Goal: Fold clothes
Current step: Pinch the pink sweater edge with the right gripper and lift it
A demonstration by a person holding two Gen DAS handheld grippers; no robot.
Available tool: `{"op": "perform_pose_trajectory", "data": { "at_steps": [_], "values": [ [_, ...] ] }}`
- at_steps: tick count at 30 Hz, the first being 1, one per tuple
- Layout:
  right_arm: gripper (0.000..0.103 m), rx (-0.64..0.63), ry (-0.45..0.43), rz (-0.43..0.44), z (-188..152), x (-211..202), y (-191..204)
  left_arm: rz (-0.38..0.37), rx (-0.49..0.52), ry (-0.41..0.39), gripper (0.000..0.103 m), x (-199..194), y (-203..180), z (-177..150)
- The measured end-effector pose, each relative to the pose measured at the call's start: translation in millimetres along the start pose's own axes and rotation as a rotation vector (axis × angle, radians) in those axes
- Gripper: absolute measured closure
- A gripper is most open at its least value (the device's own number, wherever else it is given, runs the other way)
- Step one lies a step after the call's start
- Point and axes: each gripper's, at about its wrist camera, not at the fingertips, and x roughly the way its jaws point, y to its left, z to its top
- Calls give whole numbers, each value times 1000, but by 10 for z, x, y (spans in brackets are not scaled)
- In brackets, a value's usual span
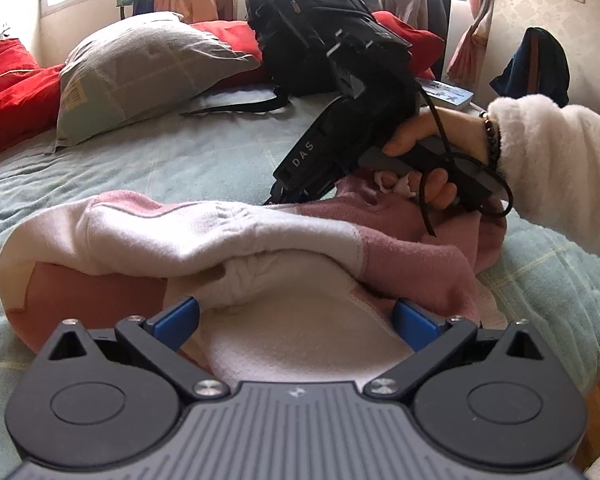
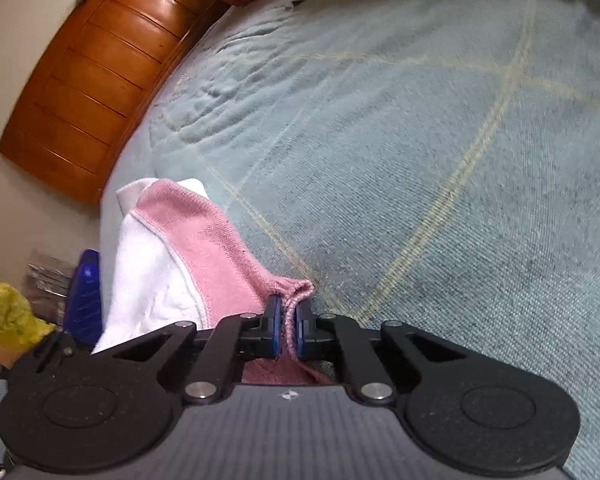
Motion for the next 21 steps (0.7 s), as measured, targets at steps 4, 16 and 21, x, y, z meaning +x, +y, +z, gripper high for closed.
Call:
{"op": "perform_pose_trajectory", "data": {
  "at_steps": [4,16,21],
  "values": [
    [94,-72,-64,-91,90,-163,181,7,3,-7,1,-62,-9,0],
    [94,-174,-238,-338,767,-344,434,38,-34,-37,1,-183,116,-20],
    [95,-187,-275,-458,1118,-225,445,63,-57,-55,1,-251,232,-36]
  ]
}}
